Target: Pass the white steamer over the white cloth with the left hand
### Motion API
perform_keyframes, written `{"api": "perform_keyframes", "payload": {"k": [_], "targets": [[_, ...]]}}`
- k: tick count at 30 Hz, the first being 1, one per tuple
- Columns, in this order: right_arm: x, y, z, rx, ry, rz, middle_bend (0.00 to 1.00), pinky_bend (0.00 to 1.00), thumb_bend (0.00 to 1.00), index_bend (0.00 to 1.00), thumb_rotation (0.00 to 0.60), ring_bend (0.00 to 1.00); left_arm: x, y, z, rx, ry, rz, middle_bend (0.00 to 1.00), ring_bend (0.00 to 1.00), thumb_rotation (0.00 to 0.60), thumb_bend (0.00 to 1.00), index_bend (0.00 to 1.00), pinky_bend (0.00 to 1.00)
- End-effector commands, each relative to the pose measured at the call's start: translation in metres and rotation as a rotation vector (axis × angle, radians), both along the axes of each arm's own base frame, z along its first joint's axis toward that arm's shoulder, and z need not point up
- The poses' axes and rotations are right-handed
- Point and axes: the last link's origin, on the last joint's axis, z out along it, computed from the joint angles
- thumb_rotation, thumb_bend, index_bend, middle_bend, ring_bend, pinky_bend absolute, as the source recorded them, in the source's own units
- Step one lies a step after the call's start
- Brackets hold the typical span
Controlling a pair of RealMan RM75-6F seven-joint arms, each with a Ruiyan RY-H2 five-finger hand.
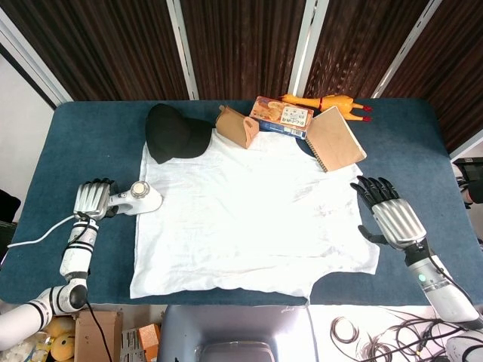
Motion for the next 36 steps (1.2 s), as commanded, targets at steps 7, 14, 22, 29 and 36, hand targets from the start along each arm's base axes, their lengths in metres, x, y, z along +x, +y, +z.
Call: {"api": "perform_keyframes", "payload": {"k": [7,14,22,29,36], "targets": [[-0.006,0.000,0.004,-0.005,-0.007,-0.014,0.00,0.00,0.27,0.00,0.600,0.00,0.003,0.007,-0.014,-0.014,-0.038,-0.013,0.45,0.39,0.600,0.39,0.55,0.56],[-0.011,0.000,0.009,-0.015,-0.014,-0.024,0.00,0.00,0.27,0.00,0.600,0.00,-0.001,0.007,-0.022,-0.041,-0.068,-0.033,0.57,0.52,0.600,0.53,0.63,0.71],[-0.013,0.002,0.010,-0.012,-0.019,-0.031,0.00,0.00,0.27,0.00,0.600,0.00,-0.005,0.004,-0.027,-0.093,-0.122,-0.061,0.70,0.66,0.600,0.77,0.77,0.94],[-0.017,0.003,0.012,-0.012,-0.015,-0.045,0.00,0.00,0.27,0.00,0.600,0.00,-0.009,0.006,-0.019,-0.071,-0.279,-0.095,0.80,0.81,0.600,0.75,0.80,1.00],[-0.022,0.002,0.012,-0.010,-0.016,-0.062,0.00,0.00,0.27,0.00,0.600,0.00,-0.002,0.008,-0.002,0.004,-0.560,-0.192,0.93,0.97,0.600,0.73,0.80,1.00]]}}
